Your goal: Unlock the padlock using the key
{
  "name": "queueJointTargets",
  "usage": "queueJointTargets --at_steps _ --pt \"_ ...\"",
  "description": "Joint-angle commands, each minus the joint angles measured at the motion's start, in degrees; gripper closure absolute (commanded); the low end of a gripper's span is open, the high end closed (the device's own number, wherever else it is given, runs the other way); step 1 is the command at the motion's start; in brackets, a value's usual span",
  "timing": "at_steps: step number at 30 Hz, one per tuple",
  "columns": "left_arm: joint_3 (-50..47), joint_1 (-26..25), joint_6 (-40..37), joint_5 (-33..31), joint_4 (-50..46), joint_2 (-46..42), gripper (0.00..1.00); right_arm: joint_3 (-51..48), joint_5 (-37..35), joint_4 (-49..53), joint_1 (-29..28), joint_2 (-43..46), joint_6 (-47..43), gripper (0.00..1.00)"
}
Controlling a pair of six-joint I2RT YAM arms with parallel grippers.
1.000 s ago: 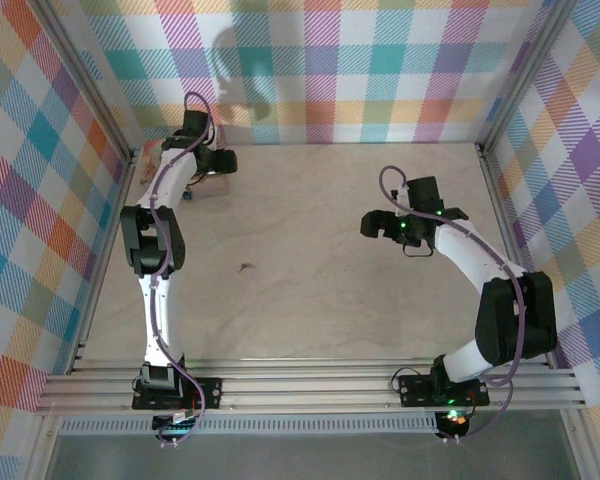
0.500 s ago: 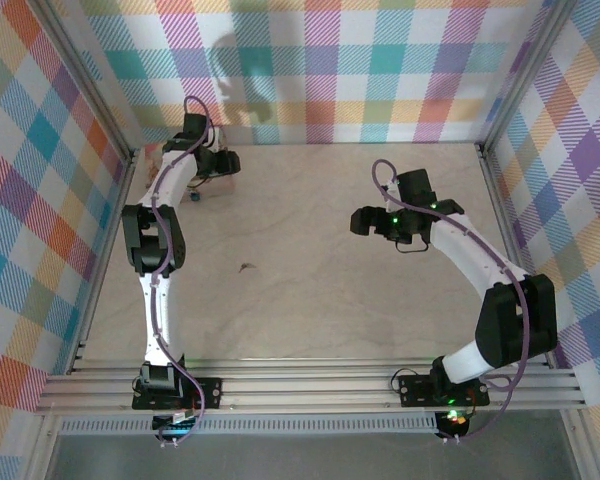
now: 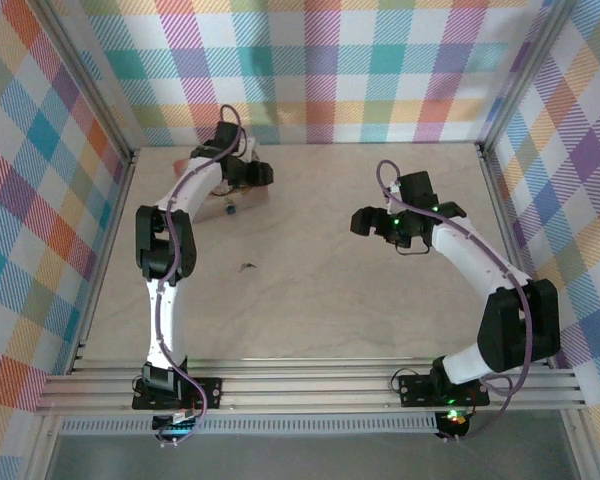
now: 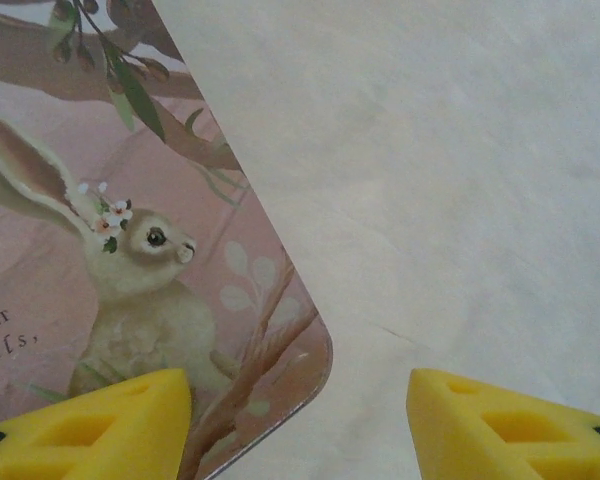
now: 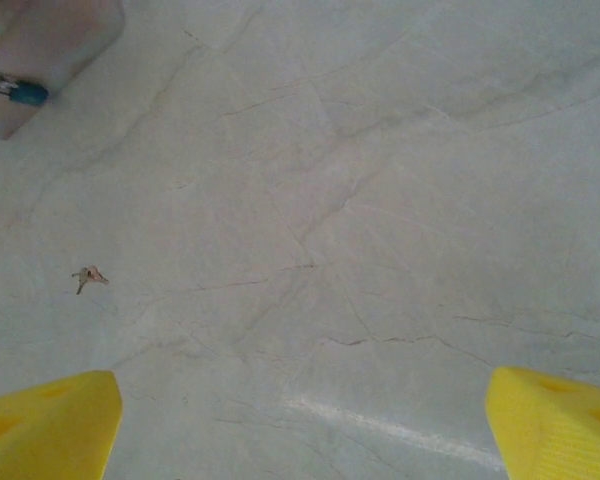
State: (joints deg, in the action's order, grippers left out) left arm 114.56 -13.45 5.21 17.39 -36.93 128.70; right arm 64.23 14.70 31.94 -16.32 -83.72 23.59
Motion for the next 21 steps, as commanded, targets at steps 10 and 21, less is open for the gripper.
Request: queueJointTargets --at_steps 10,21 --pt "-6.2 -11.1 4.1 5.1 -6.2 -7.7 0.40 1.5 0.6 -0.5 0.0 0.1 6.1 0.12" --pt "-4.5 -3.4 7.4 1.6 -9.2 -15.5 0.33 21.2 -3.3 3.4 -7.0 -18.7 11.3 0.15"
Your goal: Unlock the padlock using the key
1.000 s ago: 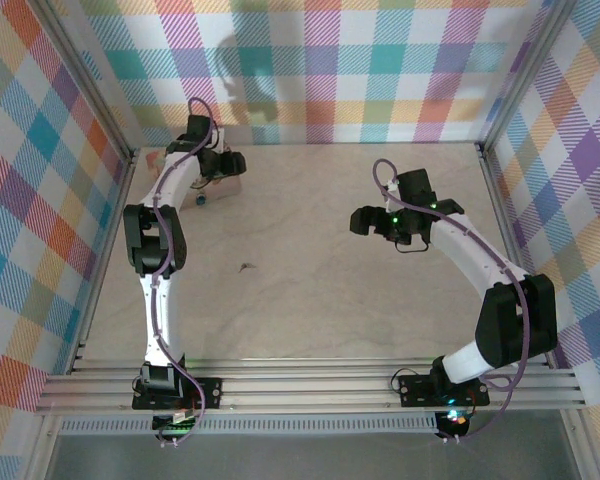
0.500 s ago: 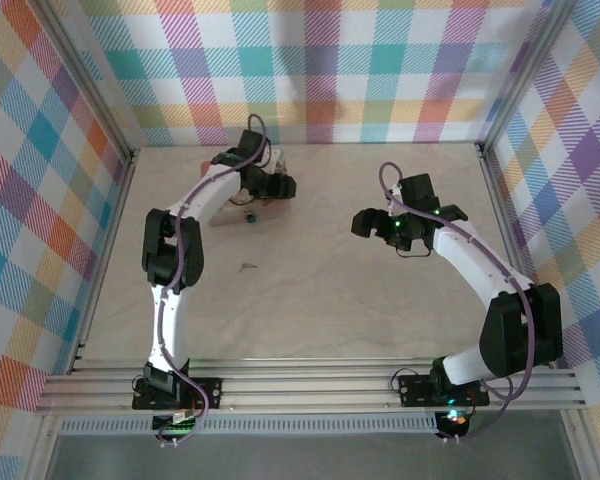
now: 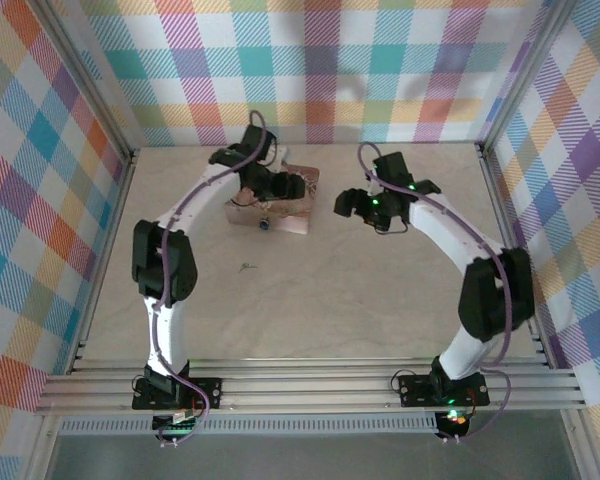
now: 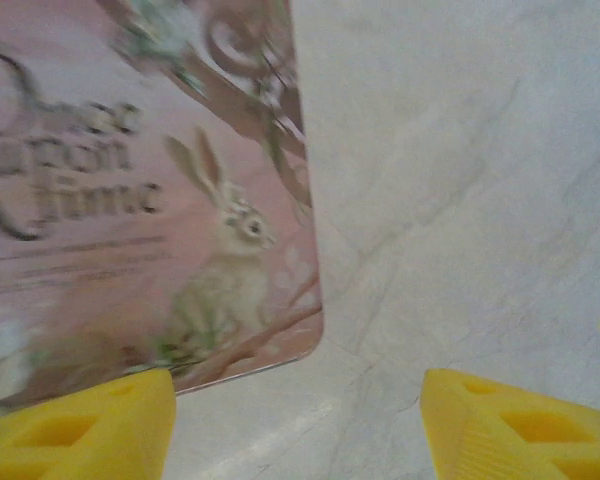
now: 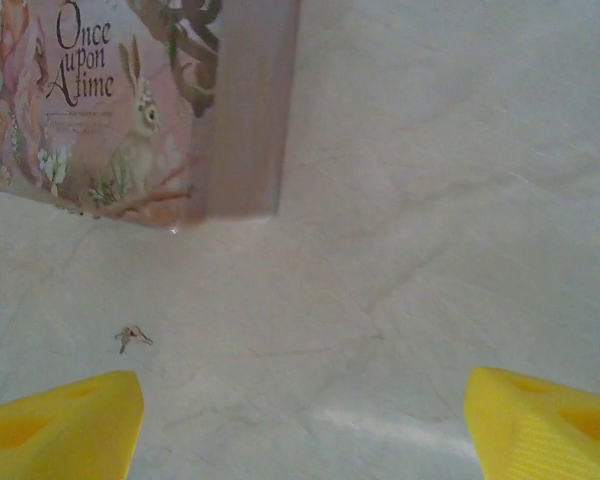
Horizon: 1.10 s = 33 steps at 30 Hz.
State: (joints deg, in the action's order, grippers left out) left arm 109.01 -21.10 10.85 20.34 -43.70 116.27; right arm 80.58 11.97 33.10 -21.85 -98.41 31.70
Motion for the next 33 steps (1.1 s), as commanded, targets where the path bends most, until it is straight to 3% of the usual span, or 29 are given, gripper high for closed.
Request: queueJointTargets --at_steps 1,9,14,24,33 --pt "1.1 5.6 1.8 -1.8 -2.7 -3.0 0.32 6.6 -0.3 2.6 -1.8 -5.8 4.0 0.14" --pt "3.2 16.4 1.6 -1.4 -5.7 2.0 0.29 22.4 3.8 6.1 -3.4 -20.0 6.0 0.14" --pt "5.6 18.7 1.3 3.1 -5.0 8.1 0.36 28.8 5.2 9.5 -3.4 -25.5 4.6 0.22" --pt "7.3 14.3 4.6 9.6 -1.5 14.4 0.44 29.9 5.6 12.8 -1.5 -28.1 3.4 0.26" --pt "8.5 3.9 11.7 11.2 4.3 17.4 0.43 11.4 2.2 10.4 4.0 -16.1 1.8 0.27"
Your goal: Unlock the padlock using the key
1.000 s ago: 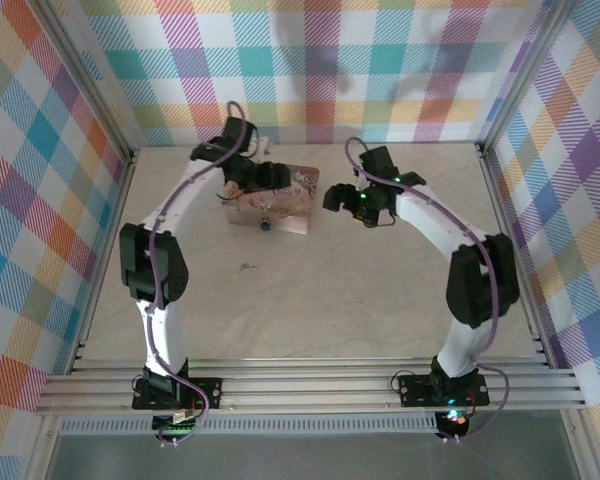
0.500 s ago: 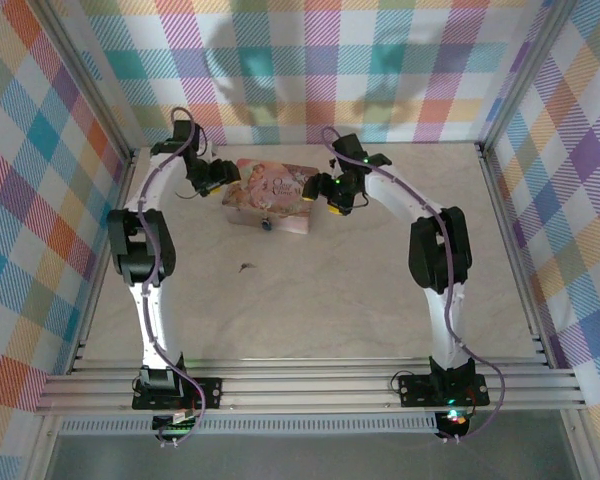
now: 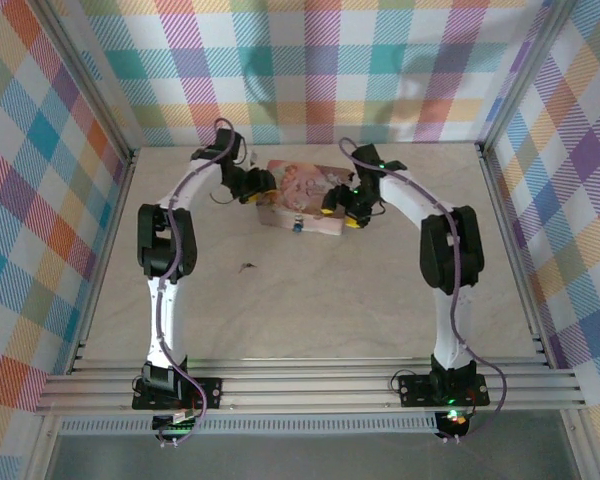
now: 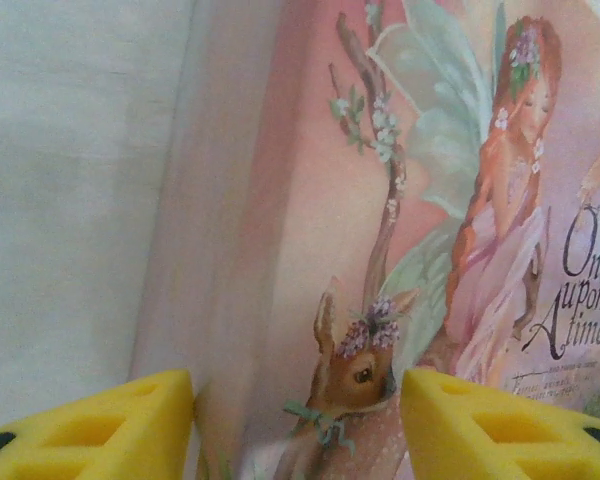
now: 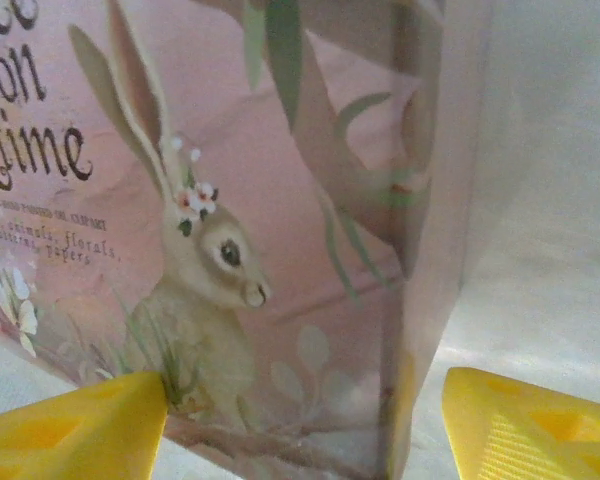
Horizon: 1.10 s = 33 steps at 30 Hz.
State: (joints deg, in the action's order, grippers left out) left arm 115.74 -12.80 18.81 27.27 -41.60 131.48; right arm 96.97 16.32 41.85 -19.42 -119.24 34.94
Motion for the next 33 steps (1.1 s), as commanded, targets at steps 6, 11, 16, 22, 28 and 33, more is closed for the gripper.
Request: queueJointTargets --at_steps 6,11,16,22,28,33 --pt "5.3 -11.3 8.5 4.7 4.6 5.6 0.43 -20.1 -3.7 0.4 7.8 16.9 -0.7 0.29" --pt "10.6 -16.4 11.0 5.9 6.5 9.1 0.43 -29.1 -4.9 1.2 11.5 26.0 -1.4 0.28" --pt "17.9 -19.3 12.1 4.2 5.4 12.6 0.41 -35.5 -4.6 1.5 11.8 32.0 -0.4 0.25" --pt "18.7 -19.0 6.6 -2.6 1.7 9.9 0.32 -35.2 -4.7 3.8 11.7 34.3 -1.5 0.23" --pt "17.8 -15.6 1.0 -11.1 -5.8 4.4 0.29 -35.3 -2.6 3.6 11.6 37.9 -0.3 0.23" --pt "3.2 -11.4 2.8 -23.5 -8.8 -5.9 0.30 -40.0 -2.6 1.2 7.4 43.3 3.0 0.25"
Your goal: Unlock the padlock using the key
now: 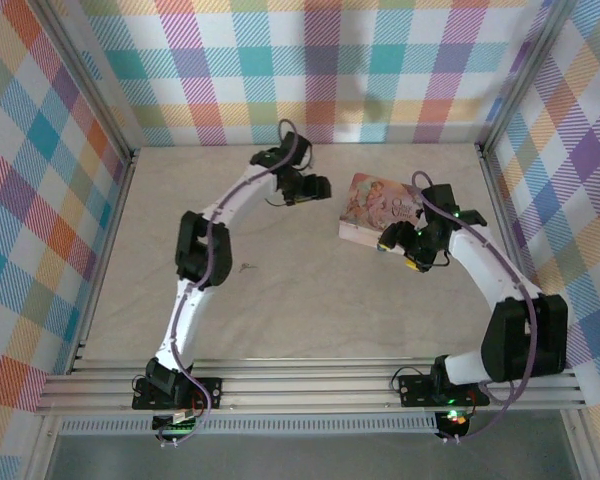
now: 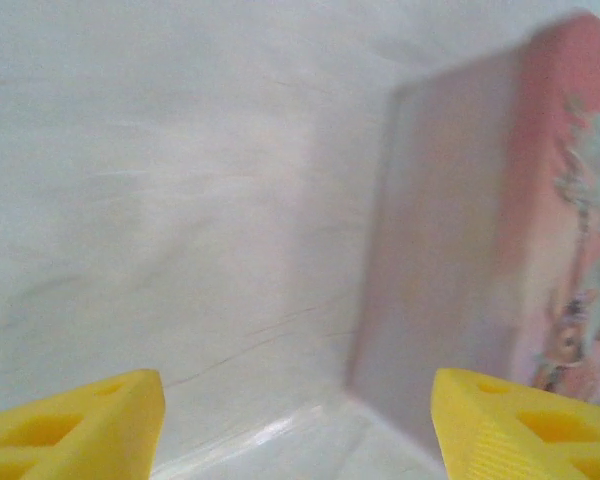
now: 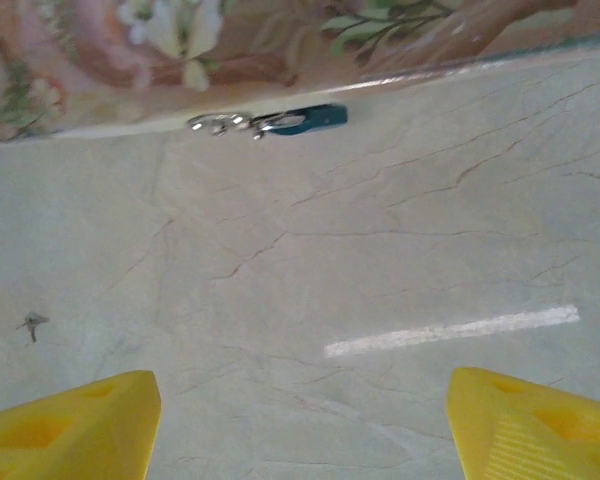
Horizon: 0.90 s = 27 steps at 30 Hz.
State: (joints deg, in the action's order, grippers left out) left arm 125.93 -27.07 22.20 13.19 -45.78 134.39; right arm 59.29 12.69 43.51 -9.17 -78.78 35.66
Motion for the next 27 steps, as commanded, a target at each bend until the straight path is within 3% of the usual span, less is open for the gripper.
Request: queueJointTargets --at_steps 1,4,9,12,16,18,21,24,27 --pt "-11.3 3.7 0.2 -11.1 -3.9 -11.6 0.30 -3.3 0.6 -0.9 -4.1 3.6 3.1 0.25" --pt "-25.7 6.5 2.4 -14.0 -1.5 -21.0 0.32 -6.3 -1.0 -2.6 -9.1 5.3 5.4 0.26" --pt "-44.3 9.3 2.8 -12.7 0.2 -32.2 0.37 -7.3 -2.9 -5.3 -17.9 2.5 8.0 0.27" --pt "-50.0 9.4 2.4 -11.1 -0.2 -34.3 0.40 -5.2 -3.1 -5.9 -21.9 -1.2 8.6 0.27" --pt "-54.7 9.3 6.5 -8.4 0.6 -34.9 0.53 -2.0 -3.7 -5.7 -26.3 -5.1 8.2 0.26" --pt "-56.9 9.1 6.8 -6.8 3.1 -35.9 0.54 -1.1 -4.1 -5.4 -27.8 -6.2 8.0 0.26" --pt "-56.6 8.5 -1.6 -6.6 4.1 -37.3 0.54 -0.9 -4.3 -5.2 -29.3 -6.9 8.1 0.26" --pt "-55.3 8.5 -17.6 -4.0 4.9 -38.4 0.60 -1.9 -4.0 -5.4 -29.9 -6.3 8.2 0.26" --pt "-56.9 8.6 -32.5 -3.4 6.3 -40.7 0.56 -2.6 -4.1 -4.9 -30.0 -5.4 8.0 0.26"
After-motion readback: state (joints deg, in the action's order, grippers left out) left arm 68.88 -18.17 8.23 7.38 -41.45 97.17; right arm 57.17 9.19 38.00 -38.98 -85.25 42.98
